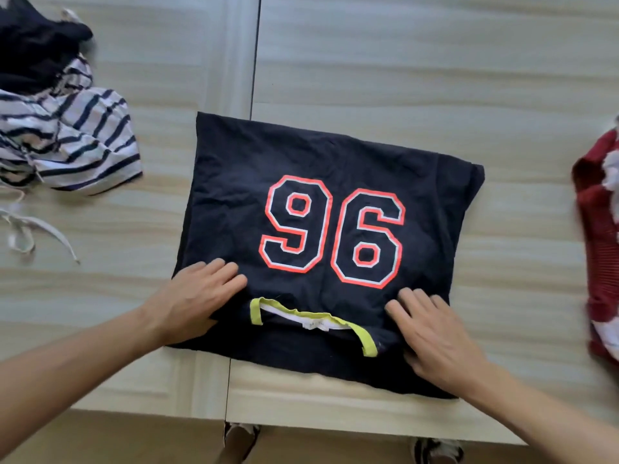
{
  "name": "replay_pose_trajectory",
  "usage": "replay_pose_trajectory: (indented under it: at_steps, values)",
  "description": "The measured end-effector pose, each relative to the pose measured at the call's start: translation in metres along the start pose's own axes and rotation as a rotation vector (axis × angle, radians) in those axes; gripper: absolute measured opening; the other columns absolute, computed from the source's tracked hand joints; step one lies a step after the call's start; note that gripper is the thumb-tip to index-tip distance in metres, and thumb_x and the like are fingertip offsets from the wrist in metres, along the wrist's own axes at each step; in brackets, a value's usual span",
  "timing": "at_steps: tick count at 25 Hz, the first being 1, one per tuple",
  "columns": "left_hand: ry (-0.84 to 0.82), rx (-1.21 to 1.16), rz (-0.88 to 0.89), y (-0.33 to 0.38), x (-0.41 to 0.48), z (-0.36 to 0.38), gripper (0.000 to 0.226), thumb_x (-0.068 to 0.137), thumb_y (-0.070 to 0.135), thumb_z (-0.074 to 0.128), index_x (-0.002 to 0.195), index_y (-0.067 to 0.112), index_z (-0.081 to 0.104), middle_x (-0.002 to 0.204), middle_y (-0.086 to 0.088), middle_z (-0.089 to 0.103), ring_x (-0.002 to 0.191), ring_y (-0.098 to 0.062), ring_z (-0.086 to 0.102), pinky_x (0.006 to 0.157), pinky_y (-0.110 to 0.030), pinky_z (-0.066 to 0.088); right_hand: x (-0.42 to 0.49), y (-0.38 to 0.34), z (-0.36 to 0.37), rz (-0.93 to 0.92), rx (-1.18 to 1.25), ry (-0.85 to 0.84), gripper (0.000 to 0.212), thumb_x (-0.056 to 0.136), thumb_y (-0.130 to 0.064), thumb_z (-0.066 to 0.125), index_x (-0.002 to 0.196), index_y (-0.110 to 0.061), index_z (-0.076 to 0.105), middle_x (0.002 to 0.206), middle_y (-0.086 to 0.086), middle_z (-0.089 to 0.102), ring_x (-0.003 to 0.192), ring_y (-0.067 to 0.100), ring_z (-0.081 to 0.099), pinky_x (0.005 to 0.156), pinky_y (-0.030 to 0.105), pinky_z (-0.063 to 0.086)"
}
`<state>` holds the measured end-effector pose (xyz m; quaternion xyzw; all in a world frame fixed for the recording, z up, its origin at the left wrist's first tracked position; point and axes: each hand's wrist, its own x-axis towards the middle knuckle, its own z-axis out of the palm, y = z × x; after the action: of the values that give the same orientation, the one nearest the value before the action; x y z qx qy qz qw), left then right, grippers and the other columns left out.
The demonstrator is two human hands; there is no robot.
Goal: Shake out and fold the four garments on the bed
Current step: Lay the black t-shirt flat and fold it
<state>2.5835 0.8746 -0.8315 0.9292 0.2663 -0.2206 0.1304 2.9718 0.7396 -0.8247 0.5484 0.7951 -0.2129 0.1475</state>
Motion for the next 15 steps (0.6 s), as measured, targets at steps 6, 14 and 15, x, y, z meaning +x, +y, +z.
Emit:
replay_pose_trajectory:
  at_steps: [6, 14, 15]
  values:
    - [0.073, -0.092, 0.143, 0.003, 0.015, -0.005, 0.023, 0.072, 0.018, 0.050, 0.094, 0.026, 0.046, 0.090, 0.007, 0.050, 0.078, -0.020, 0.054, 0.064, -0.032, 0.046, 0.004, -0.003, -0.014, 0.028, 0.372, 0.172, 0.018, 0.069, -0.020, 0.050, 0.080, -0.024, 0.037, 0.070, -0.005, 0.049, 0.063, 0.024, 0.050, 0.055, 0.036, 0.035]
    - [0.017, -0.174, 0.258, 0.047, 0.010, -0.034, 0.033, 0.073, 0.051, 0.063, 0.092, 0.025, 0.053, 0.095, 0.006, 0.045, 0.085, -0.018, 0.043, 0.074, -0.034, 0.037, -0.005, 0.008, -0.007, -0.063, 0.284, 0.135, 0.027, 0.066, -0.029, 0.062, 0.085, -0.020, 0.047, 0.100, -0.005, 0.049, 0.086, 0.022, 0.048, 0.068, 0.034, 0.041]
    - [0.046, -0.208, 0.317, 0.064, 0.011, -0.034, 0.031, 0.077, 0.051, 0.062, 0.090, 0.024, 0.053, 0.093, 0.005, 0.046, 0.085, -0.018, 0.043, 0.074, -0.034, 0.037, -0.006, 0.006, -0.001, -0.109, 0.193, 0.088, 0.033, 0.062, -0.033, 0.064, 0.087, -0.020, 0.047, 0.101, -0.004, 0.049, 0.086, 0.022, 0.047, 0.068, 0.033, 0.040]
